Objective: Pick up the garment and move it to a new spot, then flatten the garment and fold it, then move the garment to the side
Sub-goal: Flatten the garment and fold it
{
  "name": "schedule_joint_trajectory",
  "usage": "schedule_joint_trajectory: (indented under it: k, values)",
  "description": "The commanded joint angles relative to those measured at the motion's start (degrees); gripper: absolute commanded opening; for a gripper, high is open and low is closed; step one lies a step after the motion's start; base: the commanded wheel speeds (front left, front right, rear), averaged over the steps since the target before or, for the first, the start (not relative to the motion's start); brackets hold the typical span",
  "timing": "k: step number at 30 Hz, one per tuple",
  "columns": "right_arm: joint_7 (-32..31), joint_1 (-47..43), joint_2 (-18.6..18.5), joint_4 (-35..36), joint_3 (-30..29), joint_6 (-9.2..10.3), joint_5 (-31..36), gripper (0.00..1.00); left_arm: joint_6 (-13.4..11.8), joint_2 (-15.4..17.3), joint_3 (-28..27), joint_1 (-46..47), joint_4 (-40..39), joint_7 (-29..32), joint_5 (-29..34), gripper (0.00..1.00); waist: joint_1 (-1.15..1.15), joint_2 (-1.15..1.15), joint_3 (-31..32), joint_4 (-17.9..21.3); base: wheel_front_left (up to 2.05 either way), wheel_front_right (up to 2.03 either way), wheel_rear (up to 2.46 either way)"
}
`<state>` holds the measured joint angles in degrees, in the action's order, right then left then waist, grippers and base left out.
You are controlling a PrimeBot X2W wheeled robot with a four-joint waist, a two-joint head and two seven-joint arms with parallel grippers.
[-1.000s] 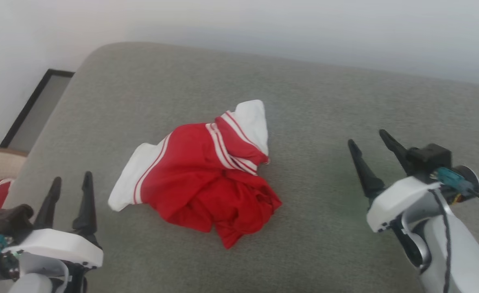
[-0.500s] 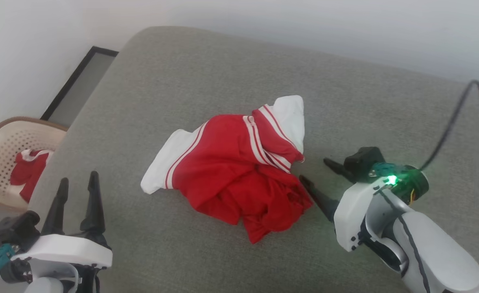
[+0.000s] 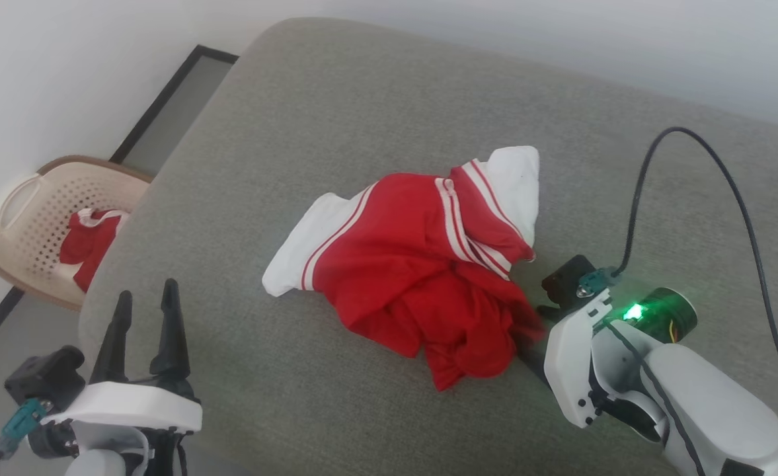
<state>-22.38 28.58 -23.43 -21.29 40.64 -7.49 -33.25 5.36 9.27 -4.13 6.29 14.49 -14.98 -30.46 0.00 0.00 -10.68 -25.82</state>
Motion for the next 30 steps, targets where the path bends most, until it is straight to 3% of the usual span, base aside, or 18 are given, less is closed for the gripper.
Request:
schedule_joint_trajectory:
  k: [1, 2, 3, 4, 5, 15, 30]
  values:
    - [-0.9, 1.1, 0.2, -1.5, 0.8, 0.00, -0.5, 1.00, 0.6, -0.7, -0.7, 1.3, 0.3, -0.2, 1.2, 1.00, 0.00, 0.00, -0.4, -0.7, 0.00, 0.00, 0.00]
    - [-1.4, 1.3, 0.2, -2.3, 1.4, 0.00, -0.3, 1.00, 0.8, -1.0, -1.0, 1.3, 0.5, -0.2, 1.5, 1.00, 0.00, 0.00, -0.4, -0.9, 0.00, 0.00, 0.00]
    - [-1.5, 1.4, 0.3, -2.9, 1.9, 0.00, -0.5, 0.76, 1.0, -1.4, -1.3, 1.3, 0.6, -0.3, 1.7, 1.00, 0.00, 0.00, -0.4, -1.1, 0.00, 0.00, 0.00]
    - [-1.3, 1.6, 0.4, -3.4, 2.2, 0.00, -0.6, 0.20, 1.1, -1.7, -1.6, 1.4, 0.8, -0.3, 1.9, 1.00, 0.00, 0.00, -0.5, -1.2, 0.00, 0.00, 0.00]
    - [-1.0, 2.0, 0.3, -3.8, 2.8, 0.00, -0.2, 0.00, 1.4, -1.9, -1.9, 1.5, 0.9, -0.3, 2.3, 1.00, 0.00, 0.00, -0.5, -1.2, 0.00, 0.00, 0.00]
    - [2.2, 4.3, -0.9, -6.6, 2.5, 0.04, -1.1, 0.00, 2.1, -3.1, -4.5, 1.7, 0.7, -0.3, 4.4, 1.00, 0.00, 0.00, -0.3, 0.4, 0.00, 0.00, 0.00]
    - [3.5, 2.5, -5.7, -5.4, -4.3, 0.00, -0.6, 0.00, 2.1, -1.2, -6.0, 0.7, -1.8, -0.3, 5.4, 1.00, 0.00, 0.00, 1.3, 8.2, 0.00, 0.00, 0.00]
